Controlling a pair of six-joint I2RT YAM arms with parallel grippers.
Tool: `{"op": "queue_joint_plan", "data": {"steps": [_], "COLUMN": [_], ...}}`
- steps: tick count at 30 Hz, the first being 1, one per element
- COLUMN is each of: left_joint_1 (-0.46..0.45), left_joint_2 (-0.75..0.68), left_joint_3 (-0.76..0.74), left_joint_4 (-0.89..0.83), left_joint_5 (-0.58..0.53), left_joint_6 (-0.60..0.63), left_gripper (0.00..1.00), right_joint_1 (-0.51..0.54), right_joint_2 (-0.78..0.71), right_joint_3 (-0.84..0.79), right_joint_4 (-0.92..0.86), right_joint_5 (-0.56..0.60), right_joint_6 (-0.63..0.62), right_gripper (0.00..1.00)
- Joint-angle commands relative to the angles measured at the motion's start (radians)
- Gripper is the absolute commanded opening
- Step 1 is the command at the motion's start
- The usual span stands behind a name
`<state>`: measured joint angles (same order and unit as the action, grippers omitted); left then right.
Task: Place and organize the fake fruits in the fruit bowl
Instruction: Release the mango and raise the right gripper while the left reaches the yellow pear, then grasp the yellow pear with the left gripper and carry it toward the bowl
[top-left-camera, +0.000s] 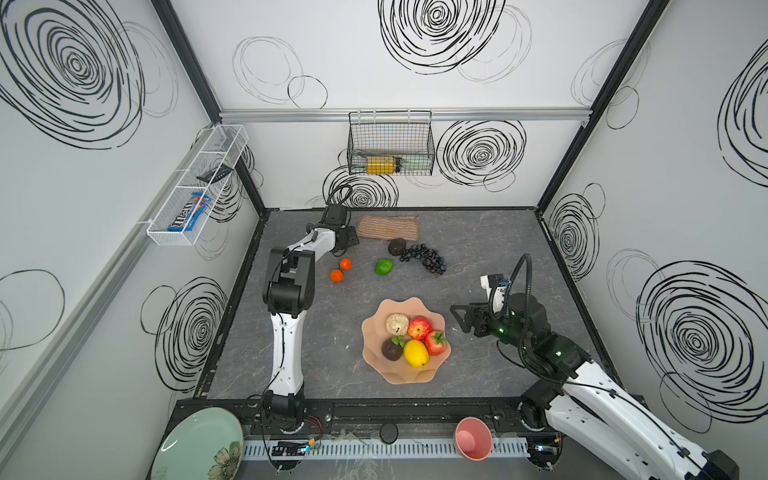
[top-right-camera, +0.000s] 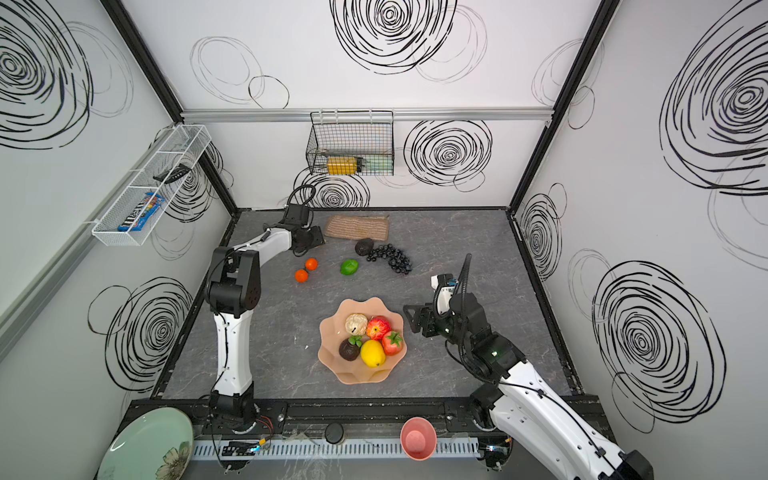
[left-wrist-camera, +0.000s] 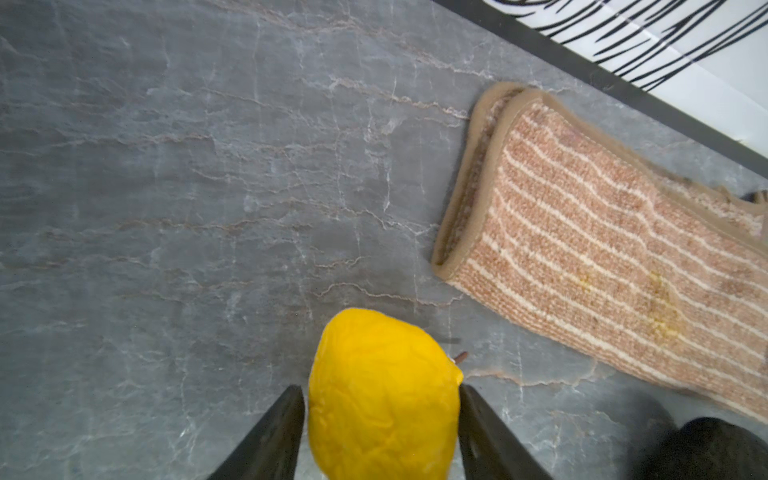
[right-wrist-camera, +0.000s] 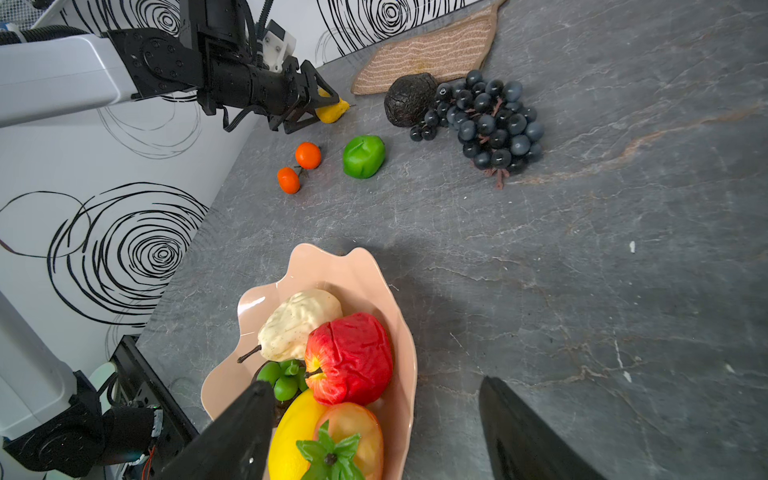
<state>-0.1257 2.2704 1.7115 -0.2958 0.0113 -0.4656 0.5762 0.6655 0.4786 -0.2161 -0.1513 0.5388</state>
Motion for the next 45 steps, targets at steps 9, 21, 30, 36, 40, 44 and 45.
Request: {"op": "queue_joint_plan", "data": {"steps": [9,21,30,36,40,44,45], "left_joint_1": [0.027,0.011,-0.094,-0.245,-0.333,-0.400,-0.416], "left_joint_2": [-0.057,-0.402,-0.719,-0.870,-0.956,-1.019,-1.024], "left_joint_3": [-0.080,-0.433,-0.723,-0.815,-0.887,-0.958,-0.965], "left_joint_4": [0.124,0.336,0.522,0.501,0.466,0.473,0.469], "left_joint_5": [0.077,0.098,0.208,0.281,0.297,0.341,0.363], "left_joint_6": [-0.009,-0.137,-0.268,-0.258,-0.242,-0.242,-0.239], "left_gripper": [0.52,0.46,0.46,0.47,0.47,0.47,0.46], "right_joint_1": [-0.007,-0.009,-0.009,-0.009,-0.006,-0.004,-0.001], "right_joint_2": [0.016,0.035,0.050,0.061,0.090,0.122,0.130], "right_joint_3": [-0.004,0.004,0.033,0.032,0.054,0.070,0.073], "right_joint_4": [0.032,0.046,0.064,0.122,0.164,0.208,0.218], "right_joint_5": [-0.016,-0.037,-0.065,-0.126,-0.188,-0.225,-0.230], "right_joint_6": [0.007,0.009,0.012,-0.002,-0.030,-0.037,-0.040], "right_gripper": [0.82,0.82,0.81,0.81,0.81,0.80,0.80]}}
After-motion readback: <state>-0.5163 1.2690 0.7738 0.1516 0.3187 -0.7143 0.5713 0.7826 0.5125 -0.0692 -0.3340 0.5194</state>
